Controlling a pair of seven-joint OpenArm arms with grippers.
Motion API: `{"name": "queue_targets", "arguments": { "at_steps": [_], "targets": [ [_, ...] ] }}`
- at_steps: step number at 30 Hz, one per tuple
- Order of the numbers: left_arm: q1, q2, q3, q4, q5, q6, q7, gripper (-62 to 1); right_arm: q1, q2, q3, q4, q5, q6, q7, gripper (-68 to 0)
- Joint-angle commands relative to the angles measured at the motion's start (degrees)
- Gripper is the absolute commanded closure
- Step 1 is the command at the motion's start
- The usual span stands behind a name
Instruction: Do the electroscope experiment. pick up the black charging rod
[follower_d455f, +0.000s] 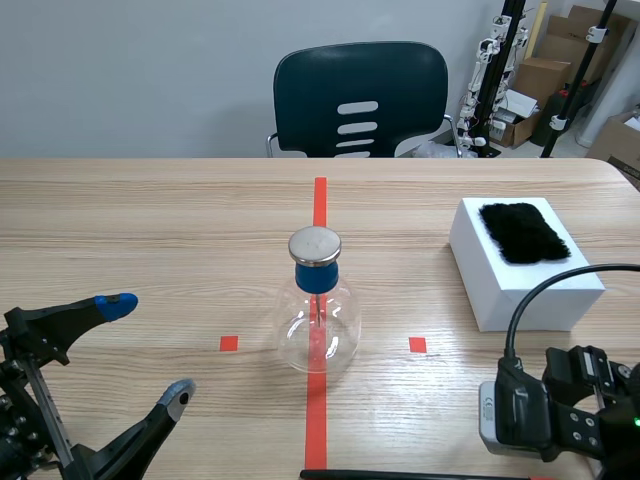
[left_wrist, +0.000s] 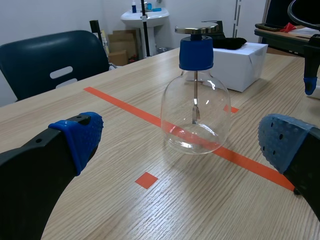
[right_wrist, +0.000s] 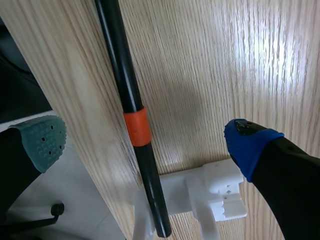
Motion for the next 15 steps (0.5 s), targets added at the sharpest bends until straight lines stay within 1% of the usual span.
{"name": "queue_targets", "arguments": {
  "at_steps": [1, 15],
  "targets": [
    [-0.2, 0.28, -0.07, 0.55, -0.59, -0.04, -0.96, -62.3, 0.81, -0.09, 0.0, 0.07, -0.15, 0.46, -0.04, -66.3],
    [-0.2, 0.28, -0.07, 0.55, -0.57, -0.04, -0.52, -62.3, 0.81, -0.07, 0.0, -0.04, -0.07, 0.46, -0.02, -66.3]
  ]
}}
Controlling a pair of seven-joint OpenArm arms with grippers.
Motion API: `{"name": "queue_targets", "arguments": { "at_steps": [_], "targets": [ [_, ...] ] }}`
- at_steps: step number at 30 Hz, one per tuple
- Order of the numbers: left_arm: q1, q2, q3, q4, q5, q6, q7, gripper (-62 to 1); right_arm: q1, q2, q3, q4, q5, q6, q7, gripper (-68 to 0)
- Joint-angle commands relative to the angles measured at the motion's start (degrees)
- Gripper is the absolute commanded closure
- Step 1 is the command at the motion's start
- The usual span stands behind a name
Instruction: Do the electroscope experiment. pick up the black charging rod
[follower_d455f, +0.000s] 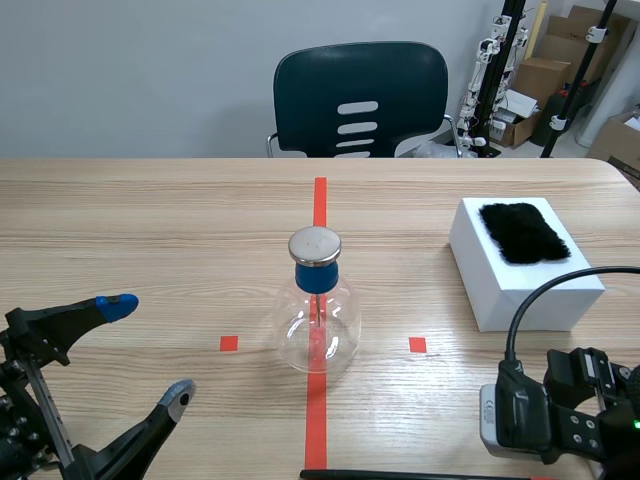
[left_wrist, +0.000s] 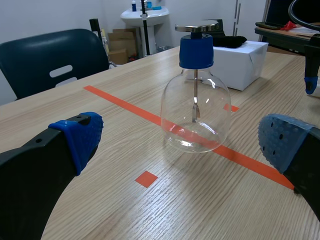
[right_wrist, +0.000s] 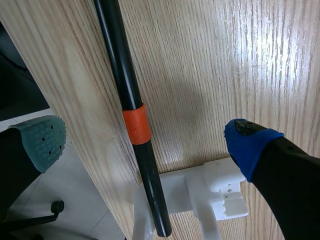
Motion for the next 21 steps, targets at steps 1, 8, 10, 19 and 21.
{"name": "queue_targets", "arguments": {
  "at_steps": [1, 8, 10, 19, 21],
  "targets": [
    [-0.2, 0.28, -0.07, 0.55, -0.59, -0.04, -0.83, -62.3, 0.81, 0.15, 0.0, 0.31, 0.15, 0.48, -0.04, -66.3],
    [-0.2, 0.28, -0.07, 0.55, -0.59, -0.04, -0.81, -62.3, 0.63, 0.17, -0.28, 0.31, 0.13, 0.48, -0.02, -66.3],
    [-0.2, 0.28, -0.07, 0.55, -0.59, -0.04, -0.81, -62.3, 0.63, 0.15, -0.83, 0.31, -0.11, 0.48, -0.09, -66.3],
    [-0.2, 0.28, -0.07, 0.55, -0.59, -0.04, -0.79, -62.3, 0.66, 0.15, -1.86, 0.31, -0.92, 0.48, -0.02, -66.3],
    [-0.2, 0.28, -0.07, 0.55, -0.59, -0.04, -0.79, -62.3, 0.66, 0.15, -1.86, 0.31, -0.92, 0.48, -0.02, -66.3]
  ]
}}
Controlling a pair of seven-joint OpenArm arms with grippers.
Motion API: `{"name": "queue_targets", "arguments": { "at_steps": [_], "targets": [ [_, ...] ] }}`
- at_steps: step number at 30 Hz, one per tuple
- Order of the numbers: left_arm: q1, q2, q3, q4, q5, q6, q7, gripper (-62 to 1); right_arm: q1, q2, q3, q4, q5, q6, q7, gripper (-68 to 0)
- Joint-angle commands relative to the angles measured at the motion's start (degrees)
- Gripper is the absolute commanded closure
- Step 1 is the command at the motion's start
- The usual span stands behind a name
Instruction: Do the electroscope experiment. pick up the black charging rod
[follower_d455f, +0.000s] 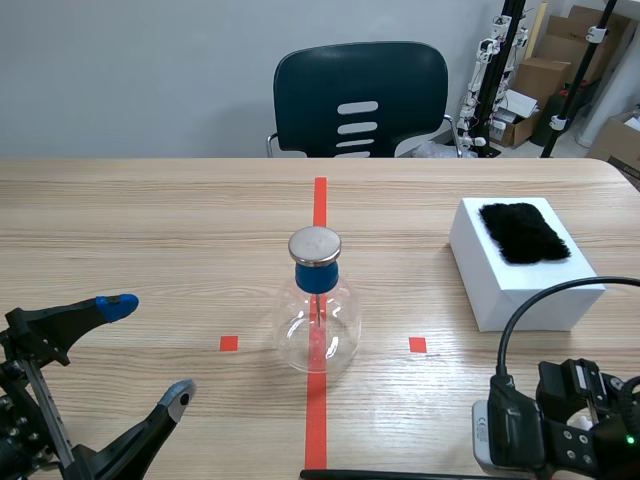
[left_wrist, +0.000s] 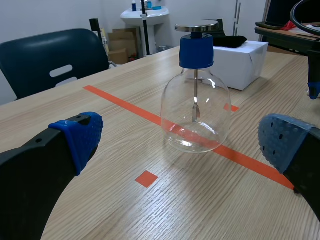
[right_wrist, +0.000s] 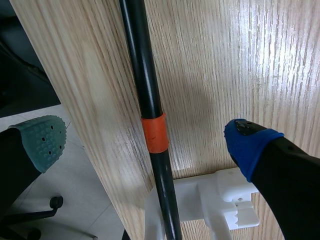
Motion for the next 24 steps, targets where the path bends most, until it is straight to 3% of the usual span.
{"name": "queue_targets", "arguments": {
  "at_steps": [1, 10, 12, 16, 24],
  "targets": [
    [-0.2, 0.28, -0.07, 0.55, -0.59, -0.04, -0.79, -62.3, 0.66, 0.15, 0.39, 0.31, 0.0, 0.48, -0.02, -66.3],
    [-0.2, 0.28, -0.07, 0.55, -0.55, -0.04, -0.81, -62.3, 0.66, 0.17, 0.39, 0.31, 0.02, 0.48, -0.02, -66.2],
    [-0.2, 0.28, -0.07, 0.55, -0.55, -0.04, -0.81, -62.3, 0.66, 0.17, 0.39, 0.31, 0.02, 0.48, -0.02, -61.8],
    [-0.2, 0.28, -0.07, 0.55, -0.35, -0.04, -0.83, -62.3, 0.66, 0.17, 0.39, 0.31, 0.04, 0.48, -0.02, -46.6],
    [-0.2, 0.28, -0.07, 0.57, 0.46, -0.04, -0.87, -62.3, 0.66, 0.17, 0.39, 0.31, 0.04, 0.48, -0.04, -43.6]
  ]
}}
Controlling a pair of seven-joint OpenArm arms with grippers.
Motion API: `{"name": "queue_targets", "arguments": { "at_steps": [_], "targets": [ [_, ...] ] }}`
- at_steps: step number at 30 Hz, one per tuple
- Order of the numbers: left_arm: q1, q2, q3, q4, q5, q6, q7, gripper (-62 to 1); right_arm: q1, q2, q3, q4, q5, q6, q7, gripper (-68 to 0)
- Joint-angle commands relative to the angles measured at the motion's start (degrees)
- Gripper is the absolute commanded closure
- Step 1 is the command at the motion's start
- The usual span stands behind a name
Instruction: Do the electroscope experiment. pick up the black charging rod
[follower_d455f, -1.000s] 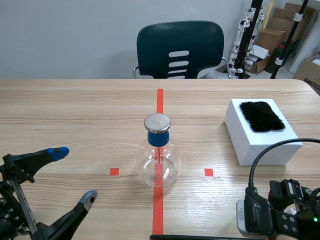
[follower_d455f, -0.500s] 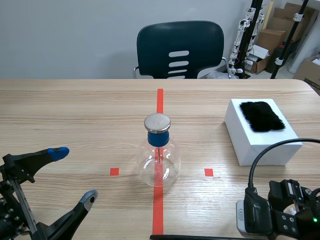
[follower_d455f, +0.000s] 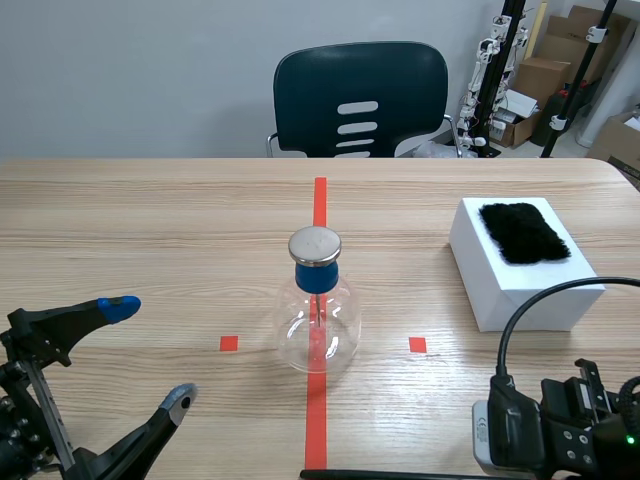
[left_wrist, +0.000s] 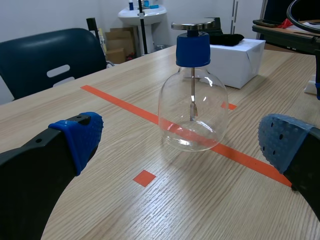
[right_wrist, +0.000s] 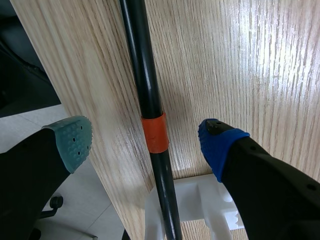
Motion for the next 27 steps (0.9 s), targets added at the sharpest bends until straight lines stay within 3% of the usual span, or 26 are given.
{"name": "queue_targets", "arguments": {
  "at_steps": [1, 11, 17, 27],
  "targets": [
    [-0.2, 0.28, -0.07, 0.57, -0.35, -0.04, -0.85, -62.3, 0.66, 0.17, 0.39, 0.31, 0.04, 0.48, -0.04, -43.3],
    [-0.2, 0.28, -0.07, 0.57, -0.35, -0.04, -0.83, -62.3, 0.68, 0.17, 0.39, 0.31, 0.02, 0.48, 0.04, -22.8],
    [-0.2, 0.28, -0.07, 0.57, -0.35, -0.04, -0.83, -62.3, 0.68, 0.17, 0.39, 0.31, 0.02, 0.48, 0.02, -0.4],
    [-0.2, 0.28, -0.07, 0.57, -0.35, -0.04, -0.83, -62.3, 0.68, 0.17, 0.39, 0.31, 0.04, 0.48, 0.0, -0.6]
  ]
}}
